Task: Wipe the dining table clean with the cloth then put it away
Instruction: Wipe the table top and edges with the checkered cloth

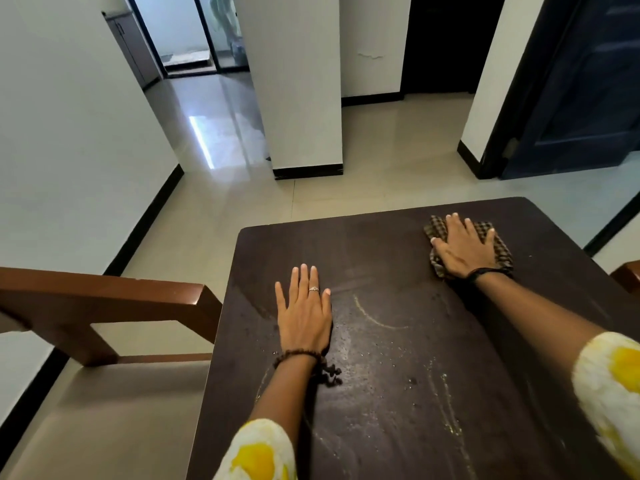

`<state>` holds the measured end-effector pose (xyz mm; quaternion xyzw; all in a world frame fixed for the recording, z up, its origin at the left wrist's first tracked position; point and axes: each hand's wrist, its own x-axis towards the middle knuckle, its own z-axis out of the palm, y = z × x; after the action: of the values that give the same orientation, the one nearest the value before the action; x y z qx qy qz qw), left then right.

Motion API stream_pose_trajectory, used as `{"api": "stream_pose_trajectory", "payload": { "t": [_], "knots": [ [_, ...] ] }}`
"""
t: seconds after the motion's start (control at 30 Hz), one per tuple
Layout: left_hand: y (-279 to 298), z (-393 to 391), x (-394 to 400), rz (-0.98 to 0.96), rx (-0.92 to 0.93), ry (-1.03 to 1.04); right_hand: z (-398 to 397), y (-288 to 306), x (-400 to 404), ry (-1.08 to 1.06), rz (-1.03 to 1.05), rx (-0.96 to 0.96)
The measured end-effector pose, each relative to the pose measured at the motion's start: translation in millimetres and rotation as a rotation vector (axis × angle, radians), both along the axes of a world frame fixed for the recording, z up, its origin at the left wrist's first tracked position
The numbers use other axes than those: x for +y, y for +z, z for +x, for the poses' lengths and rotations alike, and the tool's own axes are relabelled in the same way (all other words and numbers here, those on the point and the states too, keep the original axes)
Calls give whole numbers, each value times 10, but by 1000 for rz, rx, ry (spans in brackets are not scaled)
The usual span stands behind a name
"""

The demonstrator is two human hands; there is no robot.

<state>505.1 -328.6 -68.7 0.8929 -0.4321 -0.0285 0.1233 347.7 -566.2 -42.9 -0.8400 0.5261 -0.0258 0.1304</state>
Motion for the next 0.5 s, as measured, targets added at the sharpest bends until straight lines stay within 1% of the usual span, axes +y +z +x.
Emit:
{"api": "stream_pose_trajectory", "payload": {
  "t": [0.07,0.17,0.23,0.3,0.43,0.5],
  "knots": [
    [-38,-14,10,-4,0,8,228,0,116,41,-30,3],
    [-41,-20,6,-57,17,25,803,-31,477,242,-77,-22],
    [-32,-37,3,-67,2,34,1224,-58,766,377,-59,-37],
    [-24,-46,18,-64,7,48,1519,-53,925,462,-43,-26],
    [-29,-23,3,-78,15,29,1618,-38,658,514,-53,-23],
    [-43,-16,-2,-76,23,22,1482,-45,350,465,-59,-51]
  ]
}}
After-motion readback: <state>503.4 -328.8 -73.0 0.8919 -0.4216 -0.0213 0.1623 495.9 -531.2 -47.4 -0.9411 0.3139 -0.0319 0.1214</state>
